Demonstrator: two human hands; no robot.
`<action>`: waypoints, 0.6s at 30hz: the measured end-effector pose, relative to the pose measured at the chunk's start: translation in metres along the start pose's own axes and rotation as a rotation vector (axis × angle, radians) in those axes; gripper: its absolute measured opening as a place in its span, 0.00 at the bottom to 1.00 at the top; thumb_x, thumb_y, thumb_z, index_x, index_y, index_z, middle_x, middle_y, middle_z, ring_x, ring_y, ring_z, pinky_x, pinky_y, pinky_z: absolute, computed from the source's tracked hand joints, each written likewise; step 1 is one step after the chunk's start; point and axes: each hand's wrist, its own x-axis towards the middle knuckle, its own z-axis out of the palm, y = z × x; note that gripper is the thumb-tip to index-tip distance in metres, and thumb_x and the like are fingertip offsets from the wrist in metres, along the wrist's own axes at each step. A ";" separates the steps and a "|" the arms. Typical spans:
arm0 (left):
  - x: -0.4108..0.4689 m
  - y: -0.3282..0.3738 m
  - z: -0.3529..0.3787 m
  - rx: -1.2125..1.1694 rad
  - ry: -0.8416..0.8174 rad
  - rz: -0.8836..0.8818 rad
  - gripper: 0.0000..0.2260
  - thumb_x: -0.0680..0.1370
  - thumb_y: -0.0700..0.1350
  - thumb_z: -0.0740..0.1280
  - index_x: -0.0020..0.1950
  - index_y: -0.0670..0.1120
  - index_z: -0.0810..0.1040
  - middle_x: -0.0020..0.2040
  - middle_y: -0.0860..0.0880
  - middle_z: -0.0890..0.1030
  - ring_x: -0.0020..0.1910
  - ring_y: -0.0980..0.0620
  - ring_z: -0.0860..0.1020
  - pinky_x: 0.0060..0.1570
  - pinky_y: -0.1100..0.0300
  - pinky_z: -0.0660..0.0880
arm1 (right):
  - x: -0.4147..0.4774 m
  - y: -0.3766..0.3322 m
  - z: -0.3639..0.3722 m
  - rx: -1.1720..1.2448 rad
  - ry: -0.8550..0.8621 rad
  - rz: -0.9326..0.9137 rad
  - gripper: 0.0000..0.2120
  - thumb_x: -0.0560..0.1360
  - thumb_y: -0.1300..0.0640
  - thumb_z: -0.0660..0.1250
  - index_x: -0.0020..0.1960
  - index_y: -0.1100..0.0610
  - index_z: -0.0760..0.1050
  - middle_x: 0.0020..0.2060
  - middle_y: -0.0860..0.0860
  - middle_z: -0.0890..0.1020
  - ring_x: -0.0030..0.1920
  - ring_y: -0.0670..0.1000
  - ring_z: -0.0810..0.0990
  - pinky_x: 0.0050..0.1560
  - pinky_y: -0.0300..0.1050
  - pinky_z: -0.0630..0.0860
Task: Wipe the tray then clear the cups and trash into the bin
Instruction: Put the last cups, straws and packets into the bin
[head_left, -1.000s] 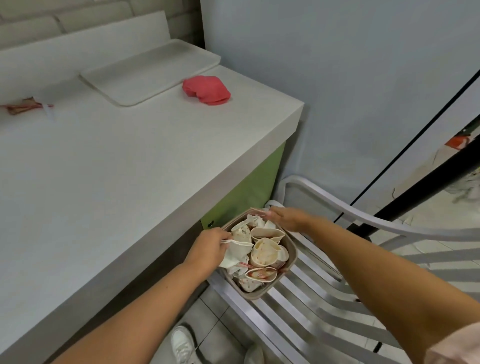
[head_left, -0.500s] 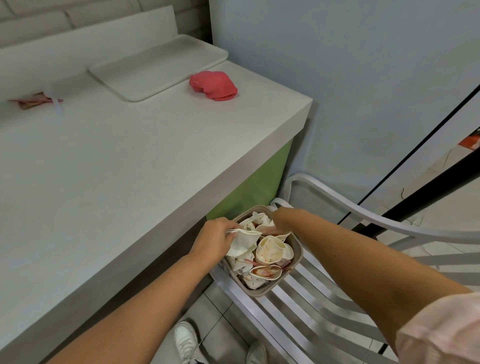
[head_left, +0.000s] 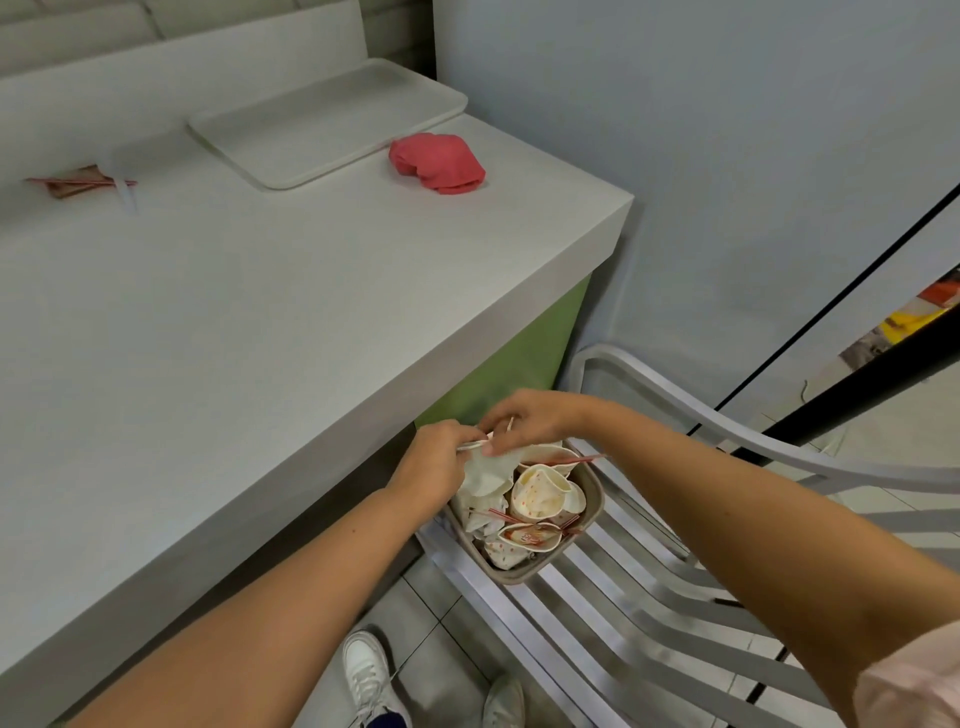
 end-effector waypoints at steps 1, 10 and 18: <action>0.001 0.001 0.000 -0.002 -0.002 -0.002 0.14 0.76 0.33 0.62 0.58 0.43 0.81 0.51 0.43 0.80 0.51 0.47 0.77 0.49 0.61 0.71 | 0.001 -0.003 0.005 -0.079 0.019 -0.017 0.17 0.75 0.52 0.68 0.61 0.59 0.76 0.48 0.53 0.79 0.47 0.49 0.74 0.42 0.36 0.69; 0.003 -0.004 -0.007 0.043 0.070 -0.020 0.23 0.77 0.33 0.61 0.71 0.46 0.67 0.67 0.46 0.69 0.67 0.49 0.68 0.66 0.60 0.64 | 0.015 0.003 0.053 -0.121 0.298 0.017 0.24 0.73 0.64 0.65 0.68 0.59 0.64 0.36 0.49 0.75 0.43 0.55 0.74 0.33 0.40 0.65; 0.001 -0.008 -0.016 0.018 0.135 -0.012 0.22 0.76 0.32 0.62 0.69 0.45 0.70 0.65 0.46 0.70 0.65 0.50 0.70 0.64 0.62 0.66 | 0.025 -0.006 0.081 -0.343 0.251 0.007 0.22 0.75 0.65 0.61 0.68 0.59 0.62 0.55 0.61 0.79 0.57 0.61 0.77 0.50 0.51 0.73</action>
